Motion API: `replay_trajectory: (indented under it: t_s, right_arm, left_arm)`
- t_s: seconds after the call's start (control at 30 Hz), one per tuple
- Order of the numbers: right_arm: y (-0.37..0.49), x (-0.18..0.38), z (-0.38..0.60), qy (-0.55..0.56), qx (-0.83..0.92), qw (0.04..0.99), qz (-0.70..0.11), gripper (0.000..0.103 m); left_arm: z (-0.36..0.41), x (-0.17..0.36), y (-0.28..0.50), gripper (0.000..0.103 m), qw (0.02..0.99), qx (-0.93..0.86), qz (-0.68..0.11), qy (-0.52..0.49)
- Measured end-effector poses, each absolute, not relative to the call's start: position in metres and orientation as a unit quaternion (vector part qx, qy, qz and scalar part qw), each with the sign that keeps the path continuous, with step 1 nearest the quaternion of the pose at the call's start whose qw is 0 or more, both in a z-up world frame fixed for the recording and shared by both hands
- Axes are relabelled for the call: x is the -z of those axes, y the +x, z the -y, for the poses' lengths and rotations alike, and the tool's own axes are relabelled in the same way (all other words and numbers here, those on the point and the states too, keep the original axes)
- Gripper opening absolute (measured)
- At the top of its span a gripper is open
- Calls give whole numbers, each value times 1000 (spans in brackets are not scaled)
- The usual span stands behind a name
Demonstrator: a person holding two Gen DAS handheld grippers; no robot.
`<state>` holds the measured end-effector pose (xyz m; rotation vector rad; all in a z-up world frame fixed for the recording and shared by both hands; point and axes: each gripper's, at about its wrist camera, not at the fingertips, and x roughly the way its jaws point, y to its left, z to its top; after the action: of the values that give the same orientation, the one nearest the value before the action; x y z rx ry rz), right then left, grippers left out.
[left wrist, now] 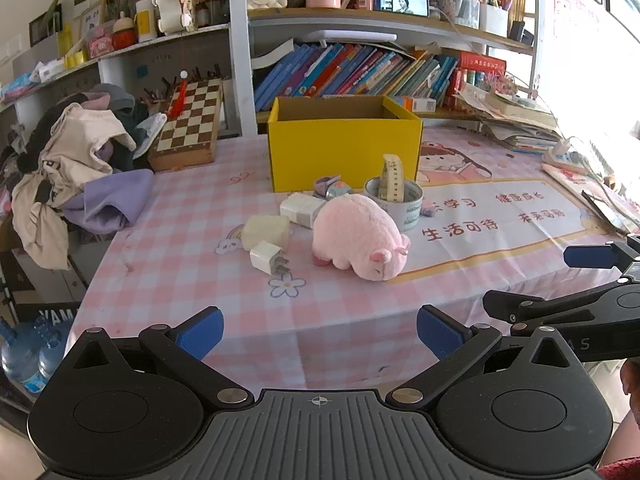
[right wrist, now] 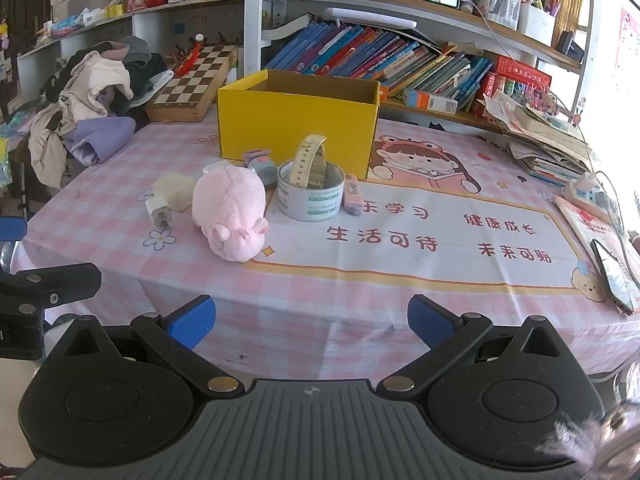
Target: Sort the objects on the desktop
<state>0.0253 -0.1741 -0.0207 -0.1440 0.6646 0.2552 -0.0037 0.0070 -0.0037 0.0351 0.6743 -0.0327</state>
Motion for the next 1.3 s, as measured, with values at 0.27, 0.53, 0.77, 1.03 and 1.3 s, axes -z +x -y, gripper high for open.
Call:
replay_trajectory:
  t_s: [0.27, 0.53, 0.77, 1.03, 1.3]
  right_arm:
    - [27, 20, 174, -71, -123, 935, -325, 103]
    - [30, 20, 172, -72, -119, 935, -325, 103]
    - [32, 21, 168, -76, -119, 935, -326, 103]
    - [39, 17, 160, -83, -124, 935, -321, 103]
    - [53, 16, 146, -91, -144, 932, -321, 101]
  left_arm:
    - [-6, 5, -2, 103, 941, 14, -336, 23]
    - [-9, 4, 0, 103, 942, 19, -335, 20]
    - [-13, 4, 4, 103, 941, 28, -336, 17]
    - [-22, 2, 9, 103, 943, 29, -332, 4]
    - [-36, 3, 17, 103, 945, 13, -327, -11]
